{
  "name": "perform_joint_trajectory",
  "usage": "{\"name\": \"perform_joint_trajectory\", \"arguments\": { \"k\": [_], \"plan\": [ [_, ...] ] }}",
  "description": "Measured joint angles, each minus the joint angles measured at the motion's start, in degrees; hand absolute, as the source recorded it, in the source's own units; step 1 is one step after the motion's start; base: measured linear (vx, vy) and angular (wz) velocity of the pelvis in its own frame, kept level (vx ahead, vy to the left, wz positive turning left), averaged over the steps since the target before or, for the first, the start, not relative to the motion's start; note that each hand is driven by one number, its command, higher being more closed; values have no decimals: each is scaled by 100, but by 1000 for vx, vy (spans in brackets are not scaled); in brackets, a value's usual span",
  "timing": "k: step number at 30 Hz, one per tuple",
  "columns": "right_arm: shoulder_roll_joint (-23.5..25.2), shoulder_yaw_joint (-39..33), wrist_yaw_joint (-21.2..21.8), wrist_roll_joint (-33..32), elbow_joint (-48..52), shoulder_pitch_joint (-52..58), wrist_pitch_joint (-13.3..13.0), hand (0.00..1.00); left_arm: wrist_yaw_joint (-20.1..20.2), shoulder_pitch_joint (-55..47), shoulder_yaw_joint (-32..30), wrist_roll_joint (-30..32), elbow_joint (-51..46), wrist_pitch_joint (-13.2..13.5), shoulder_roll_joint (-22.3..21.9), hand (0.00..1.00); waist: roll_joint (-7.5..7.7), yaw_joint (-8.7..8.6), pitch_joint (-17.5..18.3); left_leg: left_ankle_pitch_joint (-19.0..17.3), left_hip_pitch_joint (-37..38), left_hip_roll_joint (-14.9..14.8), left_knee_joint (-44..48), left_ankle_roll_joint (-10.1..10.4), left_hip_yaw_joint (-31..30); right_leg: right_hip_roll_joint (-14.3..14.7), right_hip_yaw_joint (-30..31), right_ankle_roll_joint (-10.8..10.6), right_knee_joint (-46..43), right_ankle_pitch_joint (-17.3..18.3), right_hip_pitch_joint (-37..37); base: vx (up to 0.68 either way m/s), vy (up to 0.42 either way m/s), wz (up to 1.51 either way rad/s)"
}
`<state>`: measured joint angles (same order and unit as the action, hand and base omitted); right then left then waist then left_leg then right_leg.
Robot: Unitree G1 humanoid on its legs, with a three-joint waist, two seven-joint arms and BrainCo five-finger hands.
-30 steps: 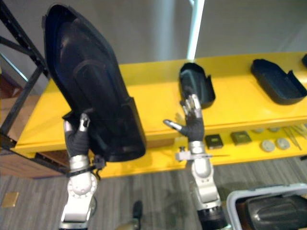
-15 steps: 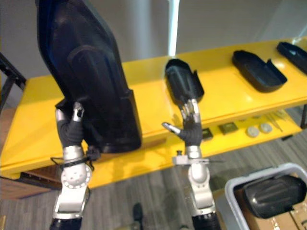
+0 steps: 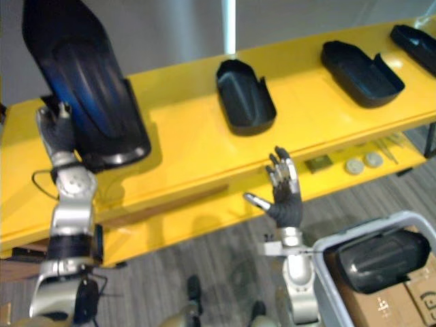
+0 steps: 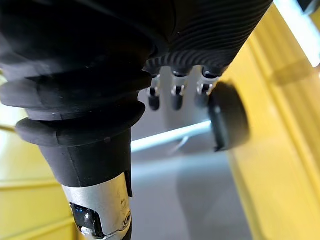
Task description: Walk over and take plastic housings, then place them on the shelf
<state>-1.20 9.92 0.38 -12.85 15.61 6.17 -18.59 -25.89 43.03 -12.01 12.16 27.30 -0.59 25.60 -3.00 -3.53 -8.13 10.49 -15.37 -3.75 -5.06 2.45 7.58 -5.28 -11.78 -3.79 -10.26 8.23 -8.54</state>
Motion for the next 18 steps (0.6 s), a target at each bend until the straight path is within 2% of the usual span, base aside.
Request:
{"name": "perform_joint_trajectory", "arguments": {
  "k": [1, 3, 6, 8, 13, 18],
  "plan": [
    [-51, 220, 31, 2, 0, -15, 1, 0, 82, 357, 272, -92, 517, -27, 228, 100, 1, 2, 0, 5, -17, -23, 1, 8, 58, 21, 91, 1, -24, 1, -60, -13, -23, -17],
    [-142, 511, 119, 1, 1, -21, 4, 0, 287, 898, 619, -112, 1288, -78, 395, 100, 1, -15, 0, 19, -44, -49, 5, 26, 91, 38, 138, 6, -69, 4, -139, -19, -26, -14],
    [-212, 844, 252, -36, 0, -24, 23, 0, 705, 1625, 1070, -284, 2488, -95, 406, 100, 4, -87, -5, 72, -50, -76, 26, 41, 88, 62, 156, 29, -132, 18, -173, -14, -36, -4],
    [-212, 982, 343, -160, 0, -39, 27, 0, 933, 1858, 1219, -325, 2862, -100, 406, 100, 0, -107, -24, 87, -57, -102, 27, 52, 100, 81, 207, 56, -224, 35, -245, -25, -35, -9],
    [-231, 1284, 461, -331, -11, -281, 38, 0, 1390, 2506, 1342, -328, 3370, -186, 417, 100, 80, -126, -410, 188, -81, -207, 11, 89, 91, 152, 246, 146, -584, 117, -454, -95, -40, -7],
    [-273, 1466, 472, -336, -17, -377, 44, 0, 1553, 2696, 1342, -325, 3666, -299, 418, 100, 110, -116, -445, 223, -277, -230, -1, 88, 76, 126, 251, 131, -812, 143, -739, -74, -6, 0]
  ]
}}
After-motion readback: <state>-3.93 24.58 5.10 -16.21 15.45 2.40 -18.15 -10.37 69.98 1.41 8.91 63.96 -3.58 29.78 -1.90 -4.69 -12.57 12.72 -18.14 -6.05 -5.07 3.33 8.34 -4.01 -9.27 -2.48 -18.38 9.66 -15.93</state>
